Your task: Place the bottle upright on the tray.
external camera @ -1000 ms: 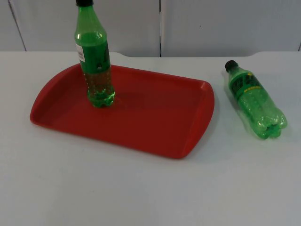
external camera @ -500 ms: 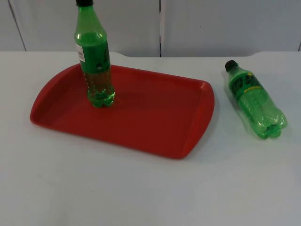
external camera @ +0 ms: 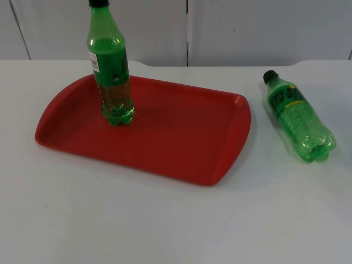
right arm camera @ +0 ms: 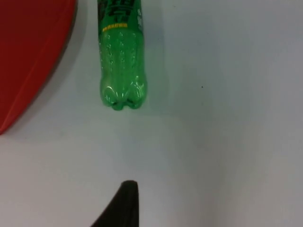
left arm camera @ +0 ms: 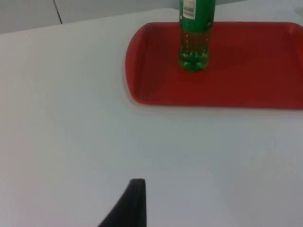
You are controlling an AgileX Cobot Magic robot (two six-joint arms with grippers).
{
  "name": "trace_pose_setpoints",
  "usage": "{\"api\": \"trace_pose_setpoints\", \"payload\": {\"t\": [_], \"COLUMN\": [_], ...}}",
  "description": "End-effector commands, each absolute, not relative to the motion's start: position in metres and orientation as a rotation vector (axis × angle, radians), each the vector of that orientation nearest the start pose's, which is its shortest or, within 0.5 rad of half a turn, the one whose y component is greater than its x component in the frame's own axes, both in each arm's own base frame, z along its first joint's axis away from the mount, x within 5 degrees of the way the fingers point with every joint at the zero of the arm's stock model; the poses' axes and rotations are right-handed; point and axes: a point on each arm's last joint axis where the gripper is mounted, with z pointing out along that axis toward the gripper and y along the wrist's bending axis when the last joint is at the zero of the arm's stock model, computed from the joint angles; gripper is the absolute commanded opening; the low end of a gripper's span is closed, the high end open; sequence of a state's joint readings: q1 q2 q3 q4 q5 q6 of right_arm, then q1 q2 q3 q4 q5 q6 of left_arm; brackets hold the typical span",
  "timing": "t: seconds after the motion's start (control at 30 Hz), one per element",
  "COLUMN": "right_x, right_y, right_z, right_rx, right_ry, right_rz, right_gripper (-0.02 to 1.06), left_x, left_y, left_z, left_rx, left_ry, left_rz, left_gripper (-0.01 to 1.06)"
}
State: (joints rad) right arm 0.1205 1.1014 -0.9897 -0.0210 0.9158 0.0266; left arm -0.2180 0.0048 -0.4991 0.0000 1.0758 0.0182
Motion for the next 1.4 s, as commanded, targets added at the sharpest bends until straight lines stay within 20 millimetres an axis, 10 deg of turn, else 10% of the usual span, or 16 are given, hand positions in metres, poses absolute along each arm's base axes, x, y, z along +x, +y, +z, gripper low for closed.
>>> {"api": "trace_pose_setpoints", "payload": {"t": [0.0,0.63,1.37], "right_x": [0.228,0.403,0.501], "right_y": [0.025,0.053,0.111], "right_z": [0.334,0.286,0.177], "right_rx": [-0.133,-0.146,-0.242], "right_ry": [2.508,2.747,2.881], "right_rz": [0.034,0.133,0.256], "right_gripper": [1.04,1.04,1.04], "left_x": [-0.005,-0.005,-0.005], "left_y": [0.0,0.0,0.0], "left_z": [0.275,0.275,0.275], "left_rx": [0.249,0.249,0.249], "left_ry": [2.052,2.052,2.052], "left_rz": [-0.133,-0.133,-0.133], "left_gripper": [1.05,1.05,1.05]}}
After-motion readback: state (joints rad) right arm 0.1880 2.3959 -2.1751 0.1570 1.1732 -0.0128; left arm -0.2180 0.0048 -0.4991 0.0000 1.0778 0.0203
